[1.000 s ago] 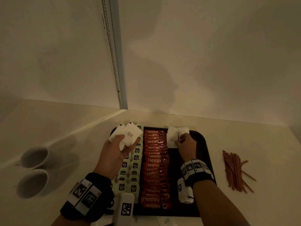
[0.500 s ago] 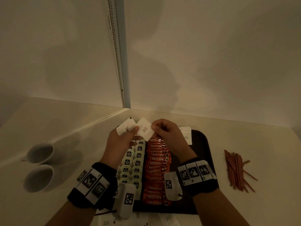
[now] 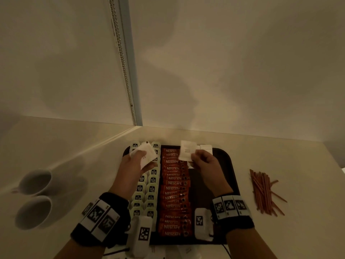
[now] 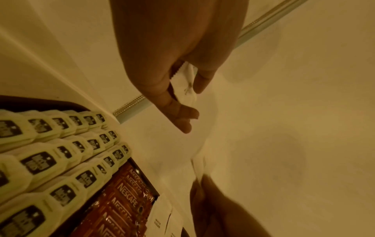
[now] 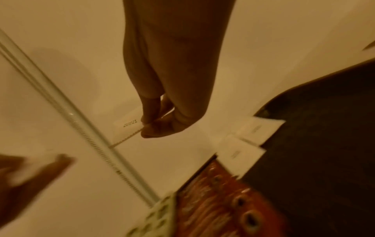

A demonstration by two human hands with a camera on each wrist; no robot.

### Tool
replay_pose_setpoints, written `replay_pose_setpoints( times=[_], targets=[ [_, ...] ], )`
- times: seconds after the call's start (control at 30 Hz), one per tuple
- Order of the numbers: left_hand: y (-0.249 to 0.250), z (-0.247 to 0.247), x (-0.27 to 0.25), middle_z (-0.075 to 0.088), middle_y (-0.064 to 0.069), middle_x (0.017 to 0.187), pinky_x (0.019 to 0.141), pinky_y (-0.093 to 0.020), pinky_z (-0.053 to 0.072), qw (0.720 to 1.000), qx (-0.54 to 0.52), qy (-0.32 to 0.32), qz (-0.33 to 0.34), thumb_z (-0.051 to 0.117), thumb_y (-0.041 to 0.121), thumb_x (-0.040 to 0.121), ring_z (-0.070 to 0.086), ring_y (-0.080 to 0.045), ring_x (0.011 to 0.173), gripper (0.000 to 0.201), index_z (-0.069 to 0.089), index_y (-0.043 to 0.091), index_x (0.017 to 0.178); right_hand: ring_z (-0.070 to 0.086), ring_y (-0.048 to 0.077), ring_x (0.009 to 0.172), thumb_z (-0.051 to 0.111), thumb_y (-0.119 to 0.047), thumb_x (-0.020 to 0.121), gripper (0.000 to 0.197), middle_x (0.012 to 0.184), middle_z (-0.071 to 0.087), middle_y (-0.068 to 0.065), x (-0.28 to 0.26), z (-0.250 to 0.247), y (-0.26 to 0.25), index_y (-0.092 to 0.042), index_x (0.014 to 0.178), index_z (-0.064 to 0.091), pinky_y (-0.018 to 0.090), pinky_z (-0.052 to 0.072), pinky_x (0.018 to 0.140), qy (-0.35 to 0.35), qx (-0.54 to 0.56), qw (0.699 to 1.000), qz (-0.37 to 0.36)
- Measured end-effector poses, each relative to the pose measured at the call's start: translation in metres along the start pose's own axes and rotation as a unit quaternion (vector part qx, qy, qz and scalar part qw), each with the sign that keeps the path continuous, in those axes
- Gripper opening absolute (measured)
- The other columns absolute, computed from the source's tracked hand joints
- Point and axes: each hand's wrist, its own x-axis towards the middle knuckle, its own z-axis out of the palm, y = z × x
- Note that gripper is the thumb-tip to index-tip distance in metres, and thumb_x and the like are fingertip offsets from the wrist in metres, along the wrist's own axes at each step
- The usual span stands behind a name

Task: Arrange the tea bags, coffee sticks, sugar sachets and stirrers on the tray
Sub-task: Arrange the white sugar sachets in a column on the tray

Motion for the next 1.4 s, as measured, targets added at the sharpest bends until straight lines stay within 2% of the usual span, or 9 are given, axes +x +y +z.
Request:
replay_pose_setpoints(
  times=[0.1, 0.27, 0.4, 0.6, 0.87, 1.0, 1.1, 1.3, 1.4],
  targets=[
    [-0.004, -0.005, 0.001, 0.064, -0.012, 0.089, 0.065, -0.026, 0.052, 1.0, 0.015, -0.004, -0.001, 0.045, 0.002, 0.095, 0.059, -0.024, 0.071, 0.021, 0.059, 0.001, 0.11, 0.062, 0.022, 0.099, 0.056, -0.009, 0.091, 0.019, 0.112, 0.063, 0.01, 0.022, -0.042, 0.018, -0.004, 0.109, 0.059, 0.031, 0.054, 0.081, 0.102, -0.098, 0.99, 0.0],
    [-0.008, -0.009, -0.001, 0.067, -0.011, 0.101, 0.065, -0.02, 0.055, 0.997, 0.06, -0.051, 0.008, 0.052, 0.002, 0.094, 0.066, -0.019, 0.076, 0.025, 0.058, 0.011, 0.116, 0.06, 0.025, 0.099, 0.062, -0.014, 0.088, 0.014, 0.108, 0.065, 0.009, 0.049, -0.086, 0.043, -0.012, 0.101, 0.062, 0.044, 0.049, 0.092, 0.176, -0.359, 0.916, 0.02],
    [-0.012, -0.01, 0.0, 0.065, -0.012, 0.114, 0.071, -0.018, 0.056, 0.995, 0.081, -0.055, 0.007, 0.056, 0.004, 0.092, 0.067, -0.025, 0.093, 0.028, 0.059, 0.01, 0.119, 0.059, 0.024, 0.099, 0.062, -0.015, 0.087, 0.016, 0.108, 0.065, 0.009, 0.058, -0.088, 0.046, -0.009, 0.102, 0.064, 0.034, 0.047, 0.086, 0.172, -0.396, 0.902, 0.022],
    [-0.01, -0.004, 0.002, 0.063, -0.011, 0.114, 0.069, -0.018, 0.056, 0.998, 0.032, -0.05, -0.016, 0.047, 0.001, 0.096, 0.068, -0.023, 0.09, 0.023, 0.062, 0.01, 0.11, 0.059, 0.026, 0.098, 0.067, -0.015, 0.085, 0.019, 0.104, 0.066, 0.012, 0.064, -0.079, 0.044, -0.005, 0.1, 0.064, 0.027, 0.041, 0.08, 0.202, -0.397, 0.895, 0.013],
    [-0.01, -0.001, -0.004, 0.069, -0.01, 0.106, 0.07, -0.015, 0.054, 0.996, 0.06, -0.047, 0.041, 0.059, 0.004, 0.091, 0.07, -0.022, 0.091, 0.018, 0.067, 0.017, 0.101, 0.059, 0.023, 0.09, 0.067, -0.018, 0.085, 0.025, 0.097, 0.063, 0.009, 0.051, -0.056, 0.028, -0.003, 0.104, 0.059, 0.024, 0.039, 0.071, 0.213, -0.386, 0.897, -0.03],
    [-0.007, 0.002, -0.005, 0.073, -0.002, 0.093, 0.066, -0.014, 0.053, 0.991, 0.096, -0.047, 0.075, 0.063, 0.004, 0.087, 0.071, -0.013, 0.08, 0.018, 0.069, 0.013, 0.101, 0.062, 0.012, 0.079, 0.06, -0.041, 0.084, 0.026, 0.088, 0.064, -0.004, 0.007, 0.008, -0.016, -0.017, 0.094, 0.06, 0.017, 0.047, 0.064, -0.005, -0.261, 0.961, -0.09],
    [-0.003, 0.009, -0.008, 0.074, 0.002, 0.082, 0.064, -0.014, 0.053, 0.981, 0.154, -0.065, 0.103, 0.068, 0.005, 0.084, 0.071, -0.009, 0.073, 0.013, 0.072, 0.01, 0.096, 0.068, 0.016, 0.082, 0.066, -0.042, 0.078, 0.032, 0.093, 0.069, 0.001, -0.02, 0.046, -0.034, -0.02, 0.102, 0.063, 0.028, 0.057, 0.072, -0.155, -0.218, 0.959, -0.093],
    [0.005, 0.002, -0.006, 0.073, -0.008, 0.09, 0.071, -0.03, 0.058, 0.986, 0.131, -0.007, 0.101, 0.073, 0.01, 0.08, 0.071, -0.02, 0.08, 0.017, 0.069, 0.013, 0.096, 0.069, 0.02, 0.083, 0.072, -0.015, 0.08, 0.024, 0.095, 0.071, 0.007, -0.033, 0.055, -0.031, -0.011, 0.101, 0.062, 0.032, 0.057, 0.073, -0.192, -0.178, 0.96, -0.097],
    [0.002, 0.004, -0.01, 0.073, -0.008, 0.09, 0.066, -0.023, 0.056, 0.99, 0.103, 0.0, 0.094, 0.071, 0.011, 0.082, 0.07, -0.013, 0.079, 0.017, 0.068, 0.008, 0.099, 0.07, 0.022, 0.083, 0.072, -0.007, 0.079, 0.025, 0.093, 0.072, 0.009, -0.039, 0.058, -0.029, -0.009, 0.1, 0.058, 0.032, 0.056, 0.071, -0.184, -0.109, 0.973, -0.09]
  ],
)
